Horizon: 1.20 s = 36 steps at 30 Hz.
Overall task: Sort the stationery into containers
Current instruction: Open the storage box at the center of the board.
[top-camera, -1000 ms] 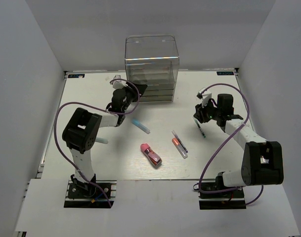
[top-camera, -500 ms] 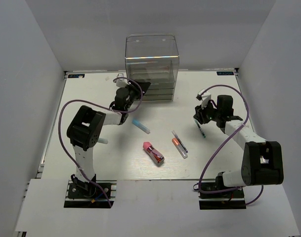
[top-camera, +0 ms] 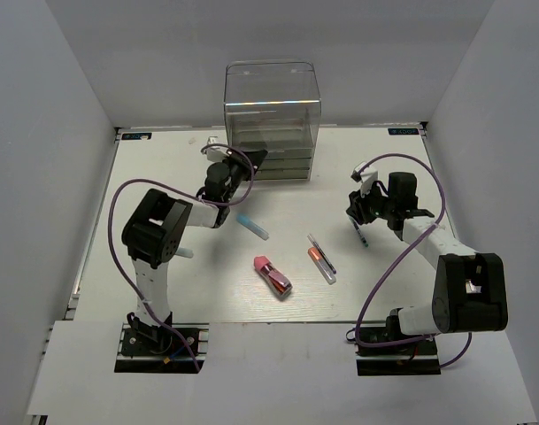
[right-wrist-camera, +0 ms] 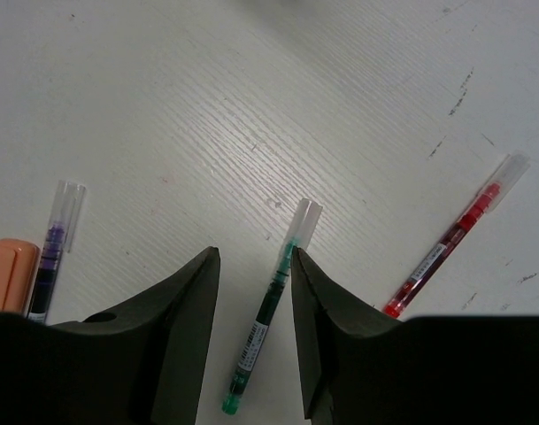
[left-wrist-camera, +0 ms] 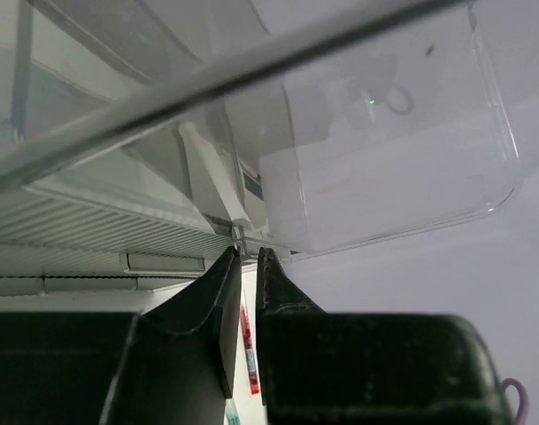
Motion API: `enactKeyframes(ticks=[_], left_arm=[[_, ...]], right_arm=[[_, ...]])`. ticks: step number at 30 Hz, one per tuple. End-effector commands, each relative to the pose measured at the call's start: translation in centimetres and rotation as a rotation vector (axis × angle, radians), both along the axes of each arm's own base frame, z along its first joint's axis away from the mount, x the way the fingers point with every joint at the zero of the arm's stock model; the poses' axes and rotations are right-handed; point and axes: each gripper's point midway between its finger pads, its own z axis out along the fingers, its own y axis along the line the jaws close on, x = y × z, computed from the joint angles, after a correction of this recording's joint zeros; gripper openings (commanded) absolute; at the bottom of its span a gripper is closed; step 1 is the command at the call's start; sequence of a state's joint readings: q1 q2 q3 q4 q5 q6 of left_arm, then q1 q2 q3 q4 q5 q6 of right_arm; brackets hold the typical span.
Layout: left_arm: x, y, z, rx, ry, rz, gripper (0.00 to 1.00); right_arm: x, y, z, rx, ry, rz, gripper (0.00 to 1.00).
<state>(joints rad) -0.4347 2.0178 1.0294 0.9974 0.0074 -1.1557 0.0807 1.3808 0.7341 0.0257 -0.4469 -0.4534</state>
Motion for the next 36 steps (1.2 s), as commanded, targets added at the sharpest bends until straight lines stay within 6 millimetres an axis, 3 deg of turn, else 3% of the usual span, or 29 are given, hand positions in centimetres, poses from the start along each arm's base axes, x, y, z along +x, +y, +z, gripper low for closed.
enactKeyframes(ticks=[1, 2, 13, 15, 19, 25, 36], left_arm=[[-1.6, 0.4, 3.2, -0.030, -0.079, -0.004, 0.00], [-1.8, 0.5, 4.4, -0.042, -0.106, -0.004, 0.00], [-3.3, 0.8, 8.6, -0.033, -0.212, -0.004, 0.00], [-3.4, 0.9, 9.1, -0.026, -0.226, -0.001, 0.04], [-3.6, 1.2, 10.1, -0.028, -0.247, 0.010, 0.22], [-3.9, 1.5, 11.6, -0.052, -0.293, 0.021, 0.29], [-4.6, 1.8, 14.0, -0.082, -0.353, 0.024, 0.44]], right_arm=[[0.0, 0.2, 0.9, 0.010, -0.045, 0.019, 0.44], [-0.1, 0.3, 0.8, 0.011, -0.039, 0.019, 0.44], [-0.2, 0.5, 1.1, 0.018, -0.042, 0.031, 0.45], [-0.3, 0.5, 1.0, 0.018, -0.037, 0.031, 0.45], [-0.4, 0.5, 1.0, 0.017, -0.037, 0.028, 0.47], [-0.8, 0.6, 1.0, 0.019, -0.039, 0.042, 0.48], [-2.0, 2.4, 1.3, 0.057, -0.050, 0.172, 0.61]])
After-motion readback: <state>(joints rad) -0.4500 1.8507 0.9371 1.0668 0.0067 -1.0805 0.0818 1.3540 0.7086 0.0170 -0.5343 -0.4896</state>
